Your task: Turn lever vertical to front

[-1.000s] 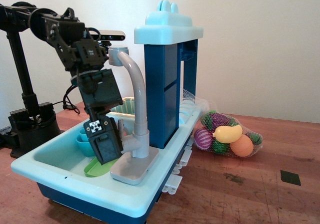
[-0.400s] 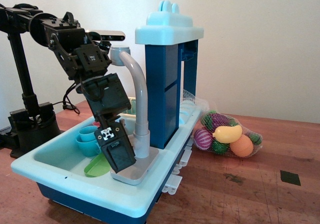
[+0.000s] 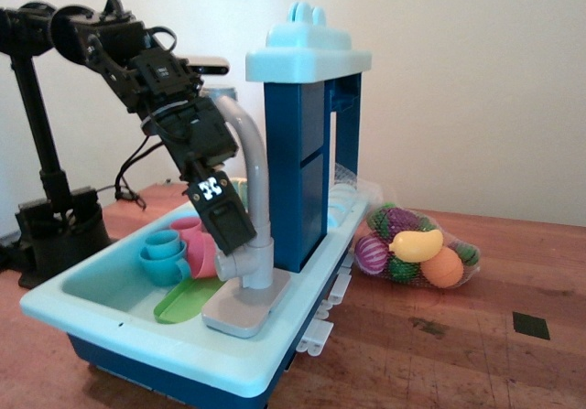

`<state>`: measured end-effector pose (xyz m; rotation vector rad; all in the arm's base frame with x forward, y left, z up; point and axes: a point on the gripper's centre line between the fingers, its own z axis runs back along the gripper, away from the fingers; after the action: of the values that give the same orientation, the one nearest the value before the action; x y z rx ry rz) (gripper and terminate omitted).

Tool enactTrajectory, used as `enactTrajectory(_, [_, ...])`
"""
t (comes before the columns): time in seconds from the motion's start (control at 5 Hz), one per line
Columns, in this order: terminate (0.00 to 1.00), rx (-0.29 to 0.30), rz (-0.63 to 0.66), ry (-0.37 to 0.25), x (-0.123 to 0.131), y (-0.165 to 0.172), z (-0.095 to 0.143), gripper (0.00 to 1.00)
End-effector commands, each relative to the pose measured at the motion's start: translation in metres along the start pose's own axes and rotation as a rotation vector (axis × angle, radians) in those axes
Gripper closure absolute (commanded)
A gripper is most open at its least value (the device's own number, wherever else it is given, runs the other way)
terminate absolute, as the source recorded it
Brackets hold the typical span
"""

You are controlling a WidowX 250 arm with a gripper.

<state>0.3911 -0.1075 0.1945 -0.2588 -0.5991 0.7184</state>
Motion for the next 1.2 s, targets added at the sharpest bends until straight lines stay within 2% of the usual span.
enactTrajectory(0.0, [0.0,-0.017,0.05,-0.085,-0.003,0.011,0.04,0.0])
enactTrajectory(0.2, [0.0,0.004,0.062,-0.078,-0.017,0.021,0.052,0.0])
enactTrajectory(0.6, [0.0,-0.01,0.06,0.012,-0.047,0.015,0.035,0.0])
enactTrajectory(0.8, [0.0,0.014,0.084,-0.006,-0.057,0.016,0.035,0.0])
enactTrajectory(1.0, [0.0,0.024,0.12,-0.043,-0.054,0.029,0.028,0.0])
